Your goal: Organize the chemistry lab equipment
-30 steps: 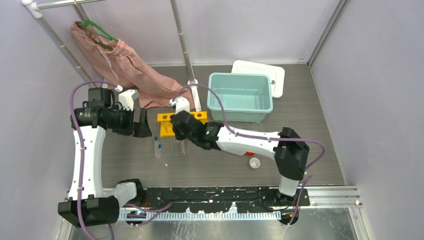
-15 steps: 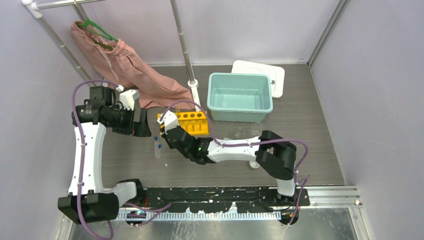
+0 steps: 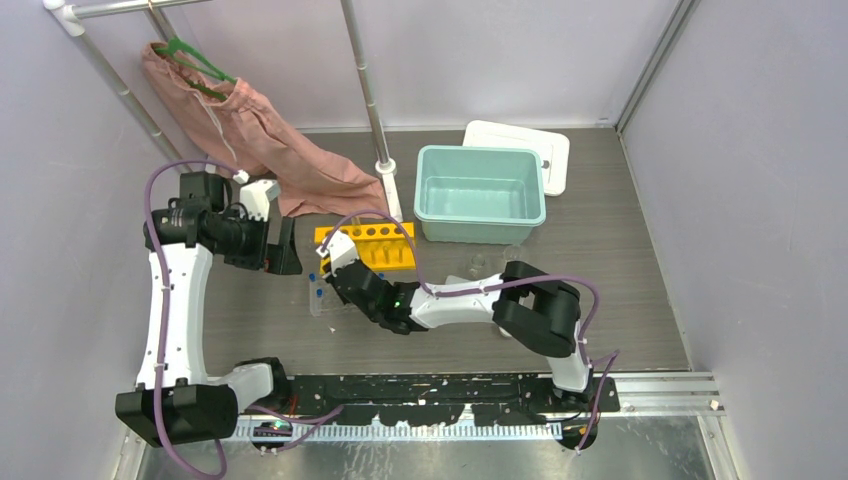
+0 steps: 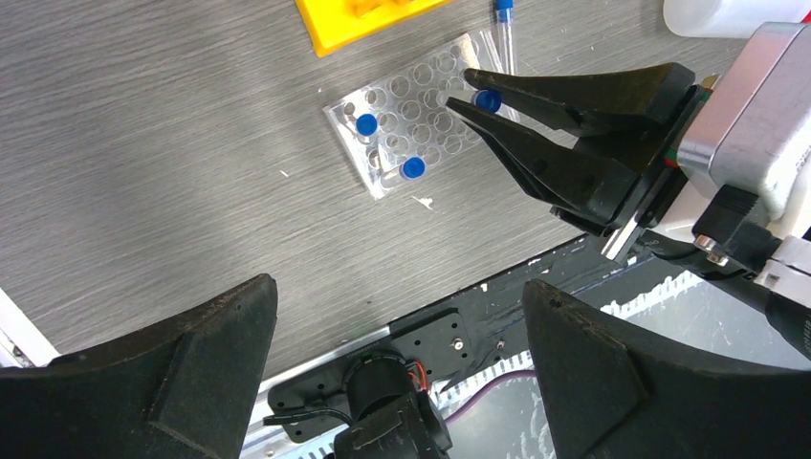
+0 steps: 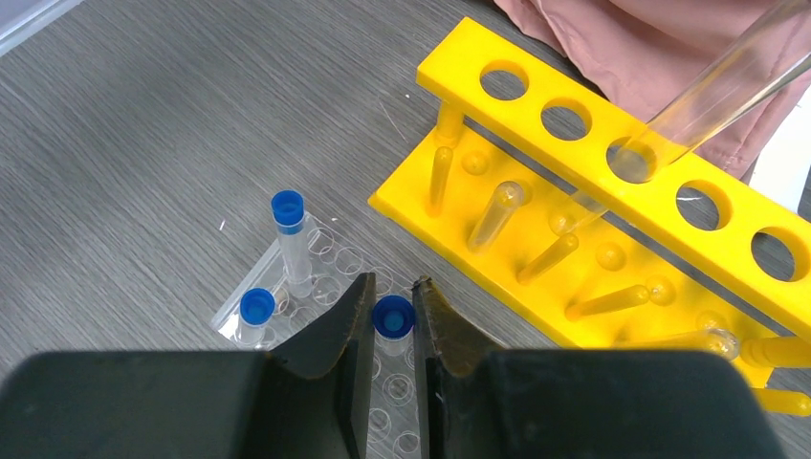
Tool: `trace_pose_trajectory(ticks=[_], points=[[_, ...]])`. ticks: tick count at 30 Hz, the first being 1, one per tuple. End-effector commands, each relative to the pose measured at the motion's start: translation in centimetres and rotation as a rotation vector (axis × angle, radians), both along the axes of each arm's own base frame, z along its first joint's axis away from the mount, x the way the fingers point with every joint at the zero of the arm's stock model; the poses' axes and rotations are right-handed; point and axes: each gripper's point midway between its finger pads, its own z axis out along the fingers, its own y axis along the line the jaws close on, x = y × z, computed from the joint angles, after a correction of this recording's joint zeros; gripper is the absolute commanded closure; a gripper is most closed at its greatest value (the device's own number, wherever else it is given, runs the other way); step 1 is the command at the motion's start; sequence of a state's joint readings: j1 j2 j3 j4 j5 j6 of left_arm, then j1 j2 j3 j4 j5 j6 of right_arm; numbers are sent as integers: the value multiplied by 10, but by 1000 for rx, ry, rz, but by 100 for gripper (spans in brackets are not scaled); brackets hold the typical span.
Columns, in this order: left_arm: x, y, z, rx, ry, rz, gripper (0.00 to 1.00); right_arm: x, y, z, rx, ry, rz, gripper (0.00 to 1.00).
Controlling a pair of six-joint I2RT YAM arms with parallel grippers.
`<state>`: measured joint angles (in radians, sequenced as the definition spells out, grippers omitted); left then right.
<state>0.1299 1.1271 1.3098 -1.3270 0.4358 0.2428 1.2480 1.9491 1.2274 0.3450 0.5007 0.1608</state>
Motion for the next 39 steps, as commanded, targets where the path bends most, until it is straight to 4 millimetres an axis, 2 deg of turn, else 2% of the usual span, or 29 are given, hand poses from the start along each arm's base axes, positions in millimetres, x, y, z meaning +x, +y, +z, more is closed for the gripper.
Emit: trace_pose_trajectory(ticks=[1, 25, 27, 29, 33, 39], points=[[5, 1, 10, 13, -41, -9, 0, 6, 7, 19, 87, -32, -25, 99], [9, 2, -1, 11, -30, -9, 0, 5, 11, -7, 48, -18, -12, 99], [8, 3, -2, 17, -29, -6, 0, 4, 12, -9, 51, -14, -12, 89], [8, 3, -2, 20, -28, -5, 0, 6, 11, -10, 57, -10, -25, 74], [6, 2, -1, 17, -30, -8, 0, 3, 12, -9, 68, -7, -29, 71], [3, 1, 5, 13, -41, -19, 0, 2, 8, 9, 81, -29, -57, 52]])
